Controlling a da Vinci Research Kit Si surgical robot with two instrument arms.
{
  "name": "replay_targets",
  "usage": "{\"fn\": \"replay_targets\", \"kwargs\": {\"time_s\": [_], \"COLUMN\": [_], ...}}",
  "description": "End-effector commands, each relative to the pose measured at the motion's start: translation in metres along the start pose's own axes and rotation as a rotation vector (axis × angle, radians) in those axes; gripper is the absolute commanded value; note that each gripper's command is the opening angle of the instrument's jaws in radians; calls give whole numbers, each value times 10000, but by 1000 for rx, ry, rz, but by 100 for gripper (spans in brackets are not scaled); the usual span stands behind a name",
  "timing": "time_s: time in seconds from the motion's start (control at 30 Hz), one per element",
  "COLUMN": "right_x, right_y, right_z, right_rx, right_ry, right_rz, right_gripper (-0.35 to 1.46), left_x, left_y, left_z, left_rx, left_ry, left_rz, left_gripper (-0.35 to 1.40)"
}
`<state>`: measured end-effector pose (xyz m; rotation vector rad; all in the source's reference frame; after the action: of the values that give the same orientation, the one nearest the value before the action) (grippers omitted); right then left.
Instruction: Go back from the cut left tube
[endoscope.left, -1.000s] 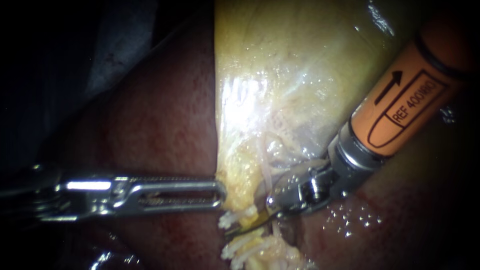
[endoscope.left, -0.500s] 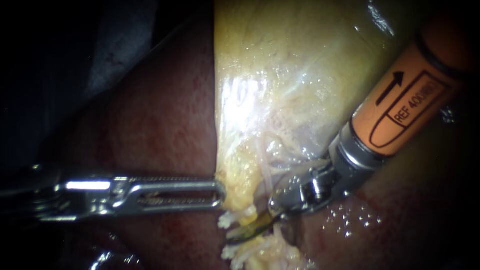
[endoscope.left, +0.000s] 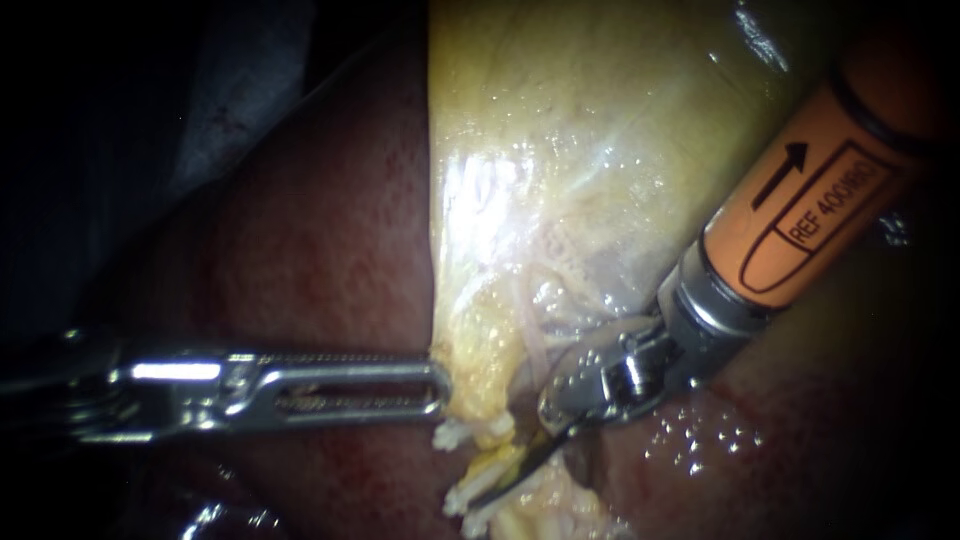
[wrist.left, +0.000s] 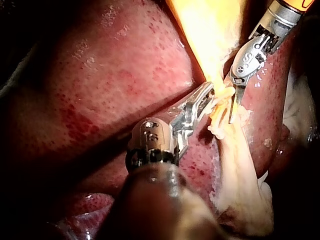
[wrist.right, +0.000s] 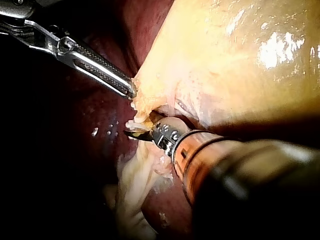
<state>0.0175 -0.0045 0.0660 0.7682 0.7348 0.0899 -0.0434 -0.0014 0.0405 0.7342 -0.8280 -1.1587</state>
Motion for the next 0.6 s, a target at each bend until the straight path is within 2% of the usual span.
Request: {"fn": "replay_targets", "kwargs": {"time_s": [0.03, 0.33, 0.6], "right_x": [1, 5, -1], "right_y": [-1, -9, -19], "right_z": [-1, -11, -30], "right_rx": [1, 7, 1], "right_ry": [0, 2, 9], "right_rz": [0, 2, 0], "right_gripper": [71, 62, 61], "left_x": [0, -1, -2], "left_y": [0, 2, 6], "left_z": [0, 0, -1], "left_rx": [0, 1, 2], "left_ry": [0, 1, 2], "left_rz": [0, 0, 1], "left_gripper": [-35, -35, -35]}}
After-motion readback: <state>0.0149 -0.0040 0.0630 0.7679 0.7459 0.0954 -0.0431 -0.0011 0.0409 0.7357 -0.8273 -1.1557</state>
